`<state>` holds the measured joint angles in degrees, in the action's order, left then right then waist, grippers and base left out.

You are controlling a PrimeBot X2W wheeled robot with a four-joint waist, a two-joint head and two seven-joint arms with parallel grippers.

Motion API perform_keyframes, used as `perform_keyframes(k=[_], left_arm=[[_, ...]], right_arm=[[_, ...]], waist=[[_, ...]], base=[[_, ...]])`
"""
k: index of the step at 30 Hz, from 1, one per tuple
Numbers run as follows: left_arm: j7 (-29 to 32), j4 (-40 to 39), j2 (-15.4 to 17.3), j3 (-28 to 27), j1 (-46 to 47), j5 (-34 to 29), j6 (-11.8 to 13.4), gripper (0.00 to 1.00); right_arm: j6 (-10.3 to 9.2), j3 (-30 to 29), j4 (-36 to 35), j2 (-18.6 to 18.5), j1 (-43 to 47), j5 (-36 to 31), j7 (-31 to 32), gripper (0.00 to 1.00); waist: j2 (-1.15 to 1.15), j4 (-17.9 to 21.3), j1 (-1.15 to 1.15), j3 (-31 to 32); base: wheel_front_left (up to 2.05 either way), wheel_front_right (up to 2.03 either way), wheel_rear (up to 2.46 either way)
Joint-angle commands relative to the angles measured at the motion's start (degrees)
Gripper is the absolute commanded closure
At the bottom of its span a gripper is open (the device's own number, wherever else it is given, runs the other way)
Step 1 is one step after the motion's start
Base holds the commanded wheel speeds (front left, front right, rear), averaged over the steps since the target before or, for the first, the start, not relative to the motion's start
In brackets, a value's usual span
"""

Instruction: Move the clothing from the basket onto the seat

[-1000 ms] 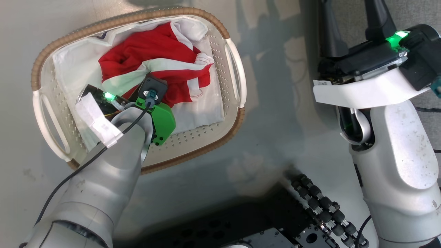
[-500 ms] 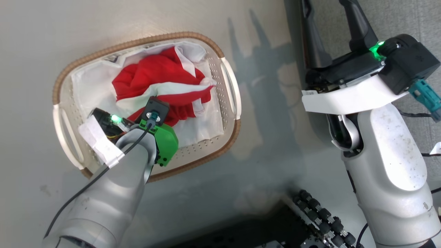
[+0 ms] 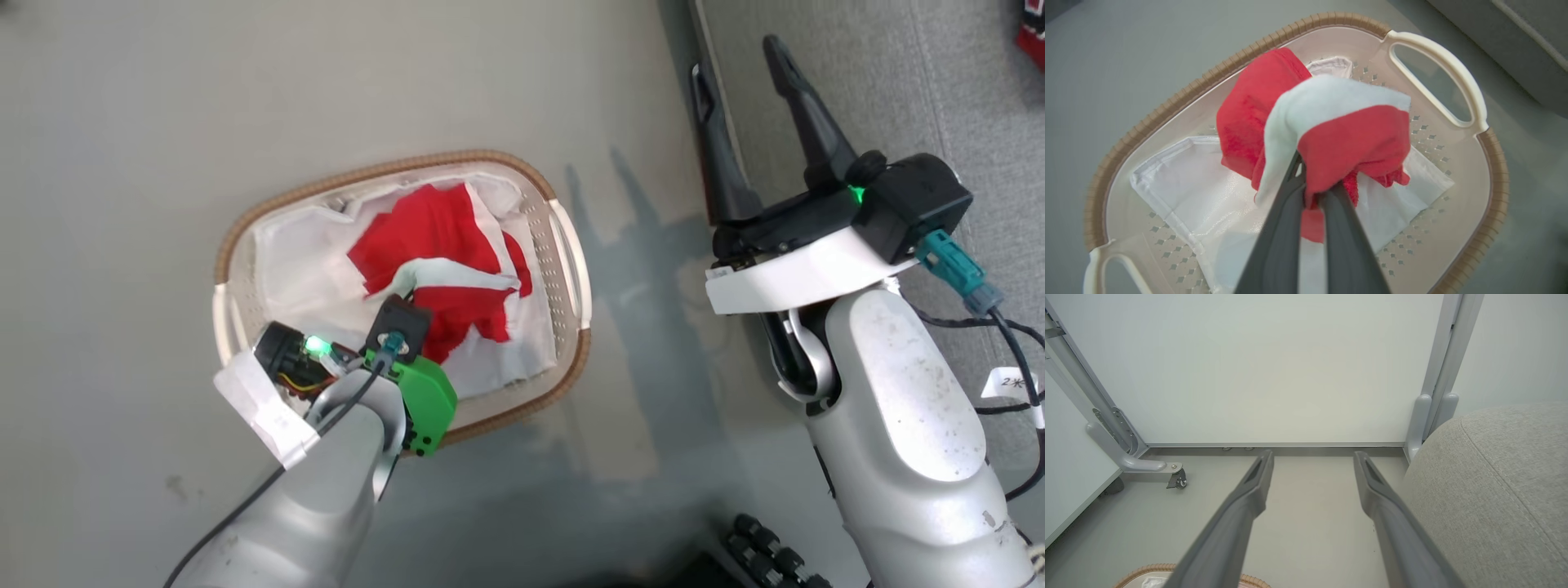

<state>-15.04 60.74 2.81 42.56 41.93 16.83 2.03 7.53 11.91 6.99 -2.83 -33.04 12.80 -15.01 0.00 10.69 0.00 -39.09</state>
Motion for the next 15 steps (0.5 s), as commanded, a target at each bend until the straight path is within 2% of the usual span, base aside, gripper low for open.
perform_keyframes(k=[1,15], left_arm=[[-0.20,-0.73,0.20,-0.21,-1.35,-0.40,-0.01,1.00],[-0.21,-7.68,0.21,-3.49,-9.35,-1.68,0.49,1.00]], right_arm=[[-0.08,0.07,0.41,-0.24,1.28,0.02,-0.25,0.00],[-0.08,-0.07,3.93,-0.24,6.57,-1.13,-0.25,0.00]], waist=[[0.00,-2.59,0.00,4.24],[0.00,-5.86,0.00,14.36]], base=[[0.00,0.00,0.00],[0.00,0.00,0.00]])
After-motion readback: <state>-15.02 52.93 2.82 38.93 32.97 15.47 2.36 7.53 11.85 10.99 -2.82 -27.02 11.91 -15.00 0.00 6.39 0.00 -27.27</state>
